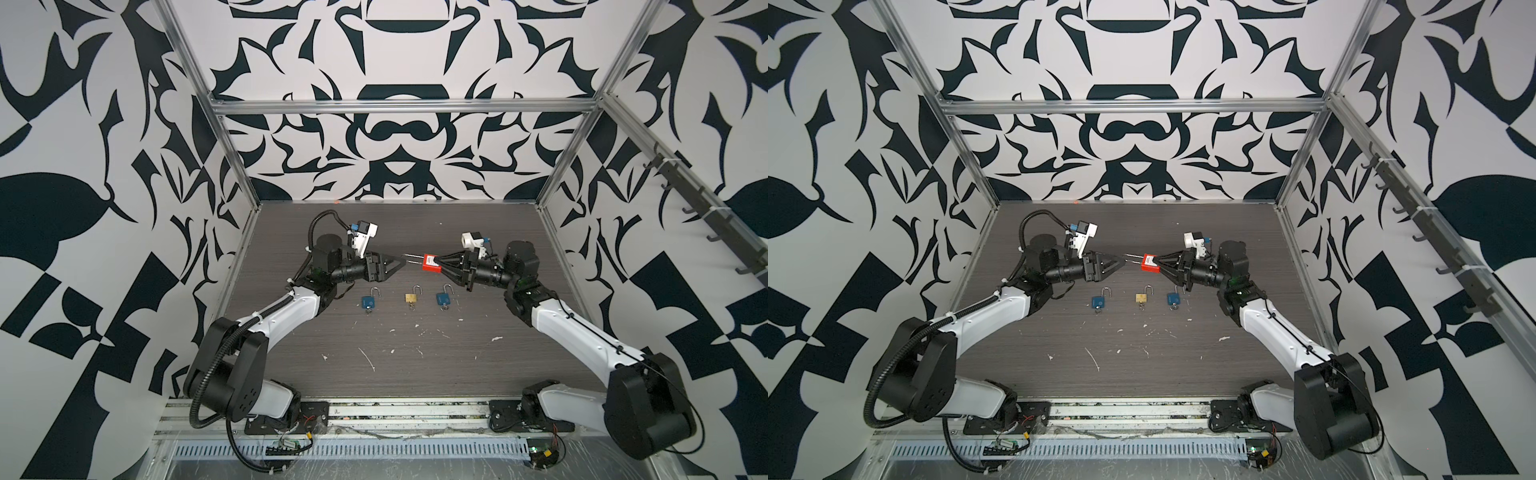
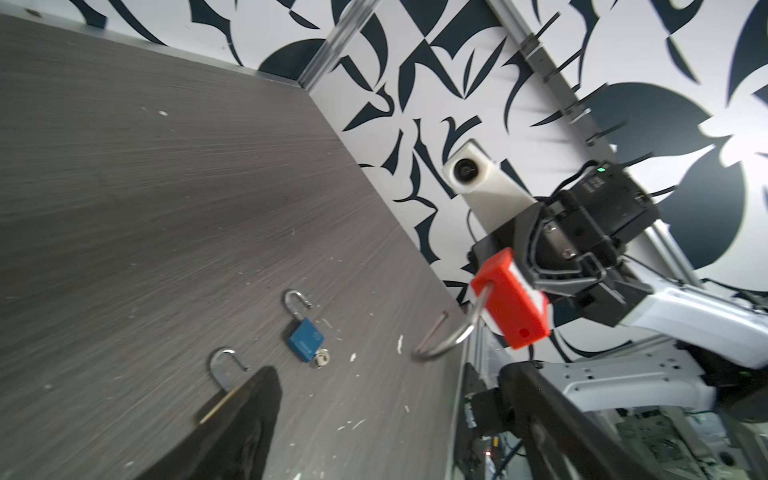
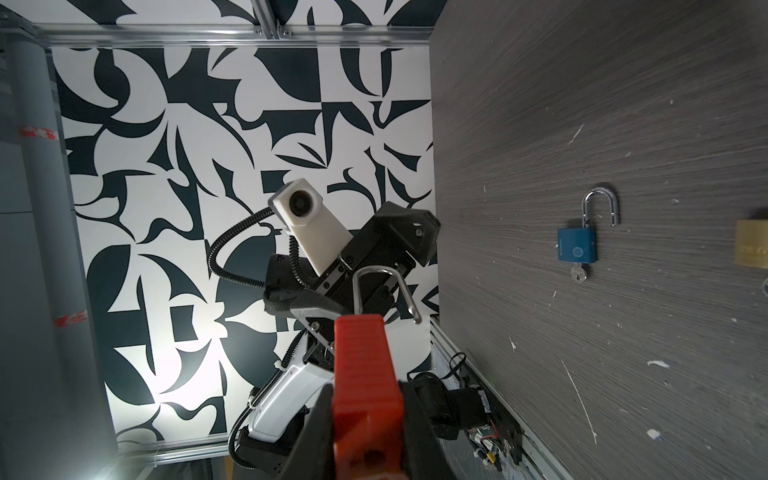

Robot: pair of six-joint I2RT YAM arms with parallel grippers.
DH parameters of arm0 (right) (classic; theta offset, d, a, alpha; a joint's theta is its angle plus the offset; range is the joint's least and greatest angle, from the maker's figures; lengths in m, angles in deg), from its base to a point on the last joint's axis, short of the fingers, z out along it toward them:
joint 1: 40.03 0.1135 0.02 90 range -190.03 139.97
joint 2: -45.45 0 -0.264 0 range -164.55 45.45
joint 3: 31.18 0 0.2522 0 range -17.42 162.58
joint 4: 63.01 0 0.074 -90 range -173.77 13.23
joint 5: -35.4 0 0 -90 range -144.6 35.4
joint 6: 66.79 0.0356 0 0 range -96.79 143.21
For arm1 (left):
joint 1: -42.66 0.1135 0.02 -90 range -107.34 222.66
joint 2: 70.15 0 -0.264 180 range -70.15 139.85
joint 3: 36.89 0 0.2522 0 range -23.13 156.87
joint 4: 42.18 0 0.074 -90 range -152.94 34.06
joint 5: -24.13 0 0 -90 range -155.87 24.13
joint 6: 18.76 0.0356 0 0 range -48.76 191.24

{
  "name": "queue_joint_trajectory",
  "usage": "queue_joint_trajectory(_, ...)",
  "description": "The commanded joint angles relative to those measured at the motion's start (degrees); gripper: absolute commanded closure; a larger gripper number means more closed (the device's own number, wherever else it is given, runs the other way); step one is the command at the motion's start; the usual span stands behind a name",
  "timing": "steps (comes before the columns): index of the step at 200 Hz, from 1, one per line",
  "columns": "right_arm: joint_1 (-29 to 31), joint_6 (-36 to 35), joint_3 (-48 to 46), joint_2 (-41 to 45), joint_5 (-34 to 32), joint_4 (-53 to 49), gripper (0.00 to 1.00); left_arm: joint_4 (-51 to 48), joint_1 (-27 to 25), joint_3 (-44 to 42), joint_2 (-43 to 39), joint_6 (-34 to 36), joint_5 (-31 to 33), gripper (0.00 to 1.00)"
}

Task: Lock with the key

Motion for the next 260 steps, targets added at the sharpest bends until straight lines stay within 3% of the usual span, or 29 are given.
queue_joint_trajectory(1,-0.06,0.98,2.71,-0.88,1.2,4.4,1.0,4.86,-1.07,1.59,0.45,-2.52,-4.05,0.14)
queue_joint_trajectory(31,-0.06,6.02,1.89,-3.12,1.03,12.2,1.0,2.88,-1.34,2.45,0.99,-2.72,-3.62,0.21)
queue_joint_trajectory(93,0.02,3.73,1.28,-3.7,0.91,11.2,1.0,4.52,-2.45,2.3,2.07,-5.5,-3.26,0.39)
queue_joint_trajectory(127,-0.06,-0.84,1.19,-4.31,3.39,16.34,1.0,3.15,-2.45,3.45,3.08,-6.3,-3.75,0.4)
queue_joint_trajectory(153,-0.06,-4.94,1.37,-4.83,5.35,14.72,1.0,6.88,-2.45,2.74,3.39,-9.14,-4.53,0.44)
queue_joint_trajectory(180,-0.06,-2.8,0.6,-6.07,5.73,17.4,1.0,4.72,-2.45,3.02,3.06,-7.88,-3.85,0.44)
queue_joint_trajectory(213,0.02,-0.29,0.23,-6.31,5.82,19.11,1.0,-3.66,-2.45,4.08,2.02,-1.79,-0.38,0.29)
queue_joint_trajectory(260,0.21,0.62,-0.3,-6.43,5.64,18.98,1.0,-4.52,-2.45,5.06,1.79,-1.11,0.32,0.35)
